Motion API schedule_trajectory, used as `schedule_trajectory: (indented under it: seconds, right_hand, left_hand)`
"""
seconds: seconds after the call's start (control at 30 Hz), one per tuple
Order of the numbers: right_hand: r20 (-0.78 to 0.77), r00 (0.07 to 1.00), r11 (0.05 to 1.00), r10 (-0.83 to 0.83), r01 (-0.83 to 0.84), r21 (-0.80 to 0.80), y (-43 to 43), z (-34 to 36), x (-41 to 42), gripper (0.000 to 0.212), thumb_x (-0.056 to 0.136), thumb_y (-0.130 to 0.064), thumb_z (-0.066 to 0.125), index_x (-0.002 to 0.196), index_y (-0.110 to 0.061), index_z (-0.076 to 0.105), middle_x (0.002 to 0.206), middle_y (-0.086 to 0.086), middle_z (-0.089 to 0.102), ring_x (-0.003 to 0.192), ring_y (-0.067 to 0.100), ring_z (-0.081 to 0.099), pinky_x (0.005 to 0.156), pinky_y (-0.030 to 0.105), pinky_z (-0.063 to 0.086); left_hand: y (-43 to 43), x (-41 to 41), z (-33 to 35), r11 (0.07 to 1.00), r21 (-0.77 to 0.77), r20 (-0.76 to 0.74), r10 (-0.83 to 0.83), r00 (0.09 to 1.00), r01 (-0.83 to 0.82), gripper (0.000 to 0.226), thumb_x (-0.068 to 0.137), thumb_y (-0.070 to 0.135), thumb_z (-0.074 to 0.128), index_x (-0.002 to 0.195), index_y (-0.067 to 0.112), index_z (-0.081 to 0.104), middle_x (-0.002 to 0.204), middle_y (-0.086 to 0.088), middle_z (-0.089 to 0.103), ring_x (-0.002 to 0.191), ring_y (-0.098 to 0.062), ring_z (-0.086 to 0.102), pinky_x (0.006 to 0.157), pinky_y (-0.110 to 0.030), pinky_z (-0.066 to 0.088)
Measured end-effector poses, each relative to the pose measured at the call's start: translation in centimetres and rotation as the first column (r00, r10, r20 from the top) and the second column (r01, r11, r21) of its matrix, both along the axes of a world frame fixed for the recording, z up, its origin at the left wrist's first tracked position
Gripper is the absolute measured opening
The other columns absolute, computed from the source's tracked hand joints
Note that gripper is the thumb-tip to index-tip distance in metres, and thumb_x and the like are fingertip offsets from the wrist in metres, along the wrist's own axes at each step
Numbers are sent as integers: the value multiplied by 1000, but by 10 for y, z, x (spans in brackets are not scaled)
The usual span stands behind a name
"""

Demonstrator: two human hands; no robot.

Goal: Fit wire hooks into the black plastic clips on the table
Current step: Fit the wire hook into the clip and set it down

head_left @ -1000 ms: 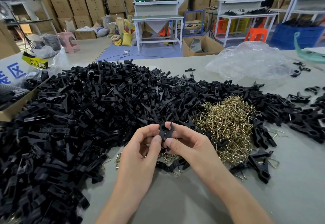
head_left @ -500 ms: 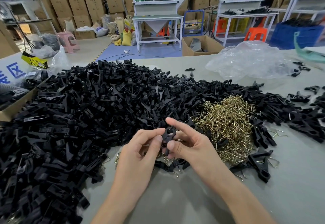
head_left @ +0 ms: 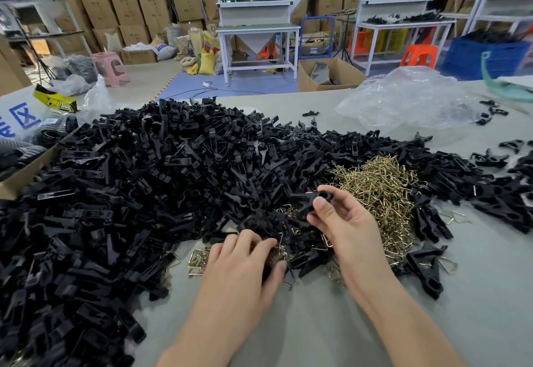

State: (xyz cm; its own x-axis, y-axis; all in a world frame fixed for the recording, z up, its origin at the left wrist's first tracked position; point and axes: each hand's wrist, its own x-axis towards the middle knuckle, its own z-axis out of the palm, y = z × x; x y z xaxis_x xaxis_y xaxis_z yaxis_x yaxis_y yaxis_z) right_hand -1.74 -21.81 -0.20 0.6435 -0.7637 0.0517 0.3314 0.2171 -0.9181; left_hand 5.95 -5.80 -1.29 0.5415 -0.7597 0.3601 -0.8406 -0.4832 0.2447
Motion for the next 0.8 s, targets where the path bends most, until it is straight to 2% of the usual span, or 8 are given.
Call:
schedule_trajectory:
  seconds: [0.1, 0.23, 0.33, 0.43, 0.57, 0.63, 0.7, 0.8]
  right_hand:
    - [-16, 1000, 1000, -19, 19, -5, 1, -1, 0, 19, 91, -11, 66, 110, -16, 70, 93, 1, 77, 82, 11, 71, 74, 17, 57]
    - [-37, 999, 999, -19, 18, -39, 3, 0, -1, 22, 96, -13, 61, 113, -22, 72, 103, 12, 74, 90, 18, 71, 76, 18, 57]
    - [-32, 999, 1000, 1, -1, -30, 5, 1, -1, 23, 98, -14, 58, 114, -21, 72, 101, 14, 74, 93, 20, 71, 79, 20, 57]
    - [-17, 999, 999, 39, -39, 1, 6, 2, 1, 24, 99, -11, 55, 116, -16, 71, 103, 13, 74, 93, 19, 70, 82, 23, 58]
    - [2, 998, 997, 70, -70, 35, 8, 4, 2, 24, 93, -14, 58, 113, -15, 71, 103, 12, 76, 92, 19, 72, 79, 22, 58]
    - [1, 997, 997, 75, -75, 34, 9, 3, 2, 23, 93, -14, 58, 112, -16, 72, 102, 11, 76, 92, 18, 72, 77, 21, 58]
    - [-5, 996, 996, 86, -86, 23, 9, 3, 2, 22, 94, -12, 58, 111, -17, 72, 103, 12, 76, 91, 18, 72, 76, 20, 57]
    - [-11, 994, 994, 107, -106, 8, 11, 3, 2, 23, 91, -17, 60, 110, -18, 72, 105, 13, 75, 93, 19, 72, 76, 20, 57]
  left_hand:
    - [-4, 0, -5, 999, 6, -5, 47, 999, -47, 20, 81, 31, 80, 99, 23, 74, 90, 6, 63, 83, -20, 63, 73, -36, 52]
    - [-3, 1, -3, 998, -22, -33, 65, 997, -66, 9, 93, 35, 66, 100, 31, 70, 97, 14, 64, 92, -15, 60, 83, -32, 43]
    - [-3, 0, 1, 990, -115, -36, 80, 996, -84, 25, 100, 34, 48, 109, 28, 71, 98, 14, 66, 92, -13, 62, 83, -33, 46]
    - [-4, 1, 4, 965, -241, -149, 66, 987, -101, 40, 100, 36, 38, 121, 24, 69, 101, 16, 63, 90, -7, 59, 81, -29, 46]
    - [-3, 3, 3, 927, -340, -325, 39, 945, -155, 36, 98, 31, 54, 134, 34, 59, 95, 32, 59, 87, 13, 56, 80, -14, 45]
    - [-2, 4, 3, 910, -362, -383, 52, 922, -202, 46, 96, 30, 60, 140, 38, 50, 88, 31, 64, 79, 11, 59, 76, -8, 42]
    - [-2, 5, 3, 900, -372, -426, 50, 903, -225, 31, 95, 31, 61, 122, 46, 55, 90, 32, 66, 71, 6, 62, 71, -12, 47]
    - [-1, 6, 4, 887, -385, -468, 51, 882, -255, 11, 94, 32, 64, 92, 42, 61, 92, 36, 64, 70, 4, 64, 64, -18, 47]
